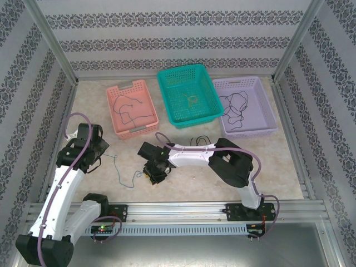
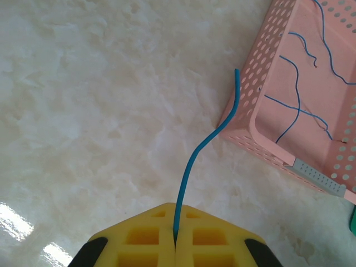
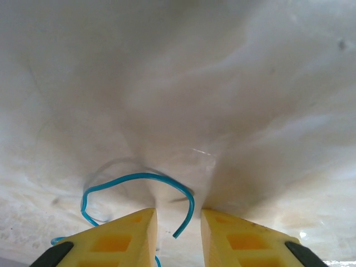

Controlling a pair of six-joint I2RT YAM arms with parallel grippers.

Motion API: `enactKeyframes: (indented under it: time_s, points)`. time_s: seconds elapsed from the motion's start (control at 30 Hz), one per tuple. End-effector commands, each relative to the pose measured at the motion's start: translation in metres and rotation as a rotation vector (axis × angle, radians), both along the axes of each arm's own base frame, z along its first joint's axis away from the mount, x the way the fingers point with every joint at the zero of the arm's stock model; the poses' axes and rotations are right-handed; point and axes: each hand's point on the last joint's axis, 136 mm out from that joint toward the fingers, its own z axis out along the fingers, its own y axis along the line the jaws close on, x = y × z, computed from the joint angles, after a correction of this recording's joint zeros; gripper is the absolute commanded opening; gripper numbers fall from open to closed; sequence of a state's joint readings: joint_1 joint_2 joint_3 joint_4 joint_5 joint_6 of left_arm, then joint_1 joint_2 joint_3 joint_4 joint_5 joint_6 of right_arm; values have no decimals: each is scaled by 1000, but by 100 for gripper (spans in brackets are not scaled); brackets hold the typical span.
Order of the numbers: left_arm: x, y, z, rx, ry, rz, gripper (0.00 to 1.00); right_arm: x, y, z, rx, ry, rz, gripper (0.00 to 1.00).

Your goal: Untangle the cables

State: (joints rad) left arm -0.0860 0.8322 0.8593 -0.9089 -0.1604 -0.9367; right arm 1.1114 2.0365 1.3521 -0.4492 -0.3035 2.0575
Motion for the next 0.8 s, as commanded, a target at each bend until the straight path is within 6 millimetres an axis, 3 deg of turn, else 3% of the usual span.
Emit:
enactKeyframes:
  time_s: [0.0,0.27,0.43,0.57,0.77]
  points:
    - [-1,-2,5,4,0,-9,0,-1,-23,-23,-92,23,0,24]
    - [1,0,13,23,-14,-17,0,7,-31,-34,-114,-13,76,1]
    - [15,1,43,49,-77,-37,0,35,-44,-13,-93,-210,328,0]
    - [48,-4,94,53,-215,-69,0,55,-48,30,-103,-463,748,0]
    - [129,-16,209,85,-435,-145,0,62,-92,70,-248,-695,1332,0]
